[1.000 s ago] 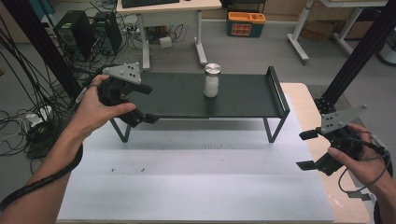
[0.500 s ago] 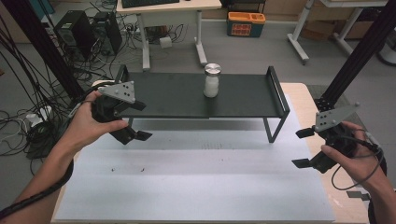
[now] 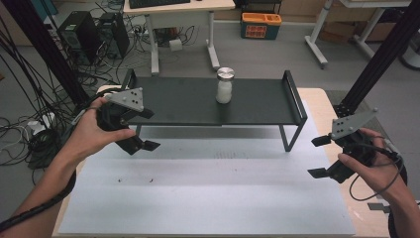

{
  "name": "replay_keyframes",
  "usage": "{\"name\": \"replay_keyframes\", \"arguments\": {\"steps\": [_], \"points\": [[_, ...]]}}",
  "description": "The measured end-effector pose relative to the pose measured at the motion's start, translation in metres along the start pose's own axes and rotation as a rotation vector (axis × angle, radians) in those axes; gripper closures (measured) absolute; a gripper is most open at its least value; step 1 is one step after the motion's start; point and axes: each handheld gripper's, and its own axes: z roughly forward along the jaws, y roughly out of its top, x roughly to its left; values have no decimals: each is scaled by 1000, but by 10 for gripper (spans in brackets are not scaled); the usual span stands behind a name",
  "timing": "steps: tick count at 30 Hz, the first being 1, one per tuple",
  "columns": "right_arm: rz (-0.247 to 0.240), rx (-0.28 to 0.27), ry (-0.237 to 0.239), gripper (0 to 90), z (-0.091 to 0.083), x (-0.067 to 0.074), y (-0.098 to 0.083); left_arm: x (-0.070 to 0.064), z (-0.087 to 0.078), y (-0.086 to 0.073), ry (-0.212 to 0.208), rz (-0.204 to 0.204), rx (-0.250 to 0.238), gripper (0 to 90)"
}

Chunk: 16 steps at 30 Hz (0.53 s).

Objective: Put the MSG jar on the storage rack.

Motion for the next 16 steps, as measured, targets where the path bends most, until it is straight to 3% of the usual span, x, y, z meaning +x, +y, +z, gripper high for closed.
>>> {"name": "replay_keyframes", "arguments": {"steps": [16], "points": [[-4,-5,7,26,3,0,-4,0,0,2,7,4,13,63]]}}
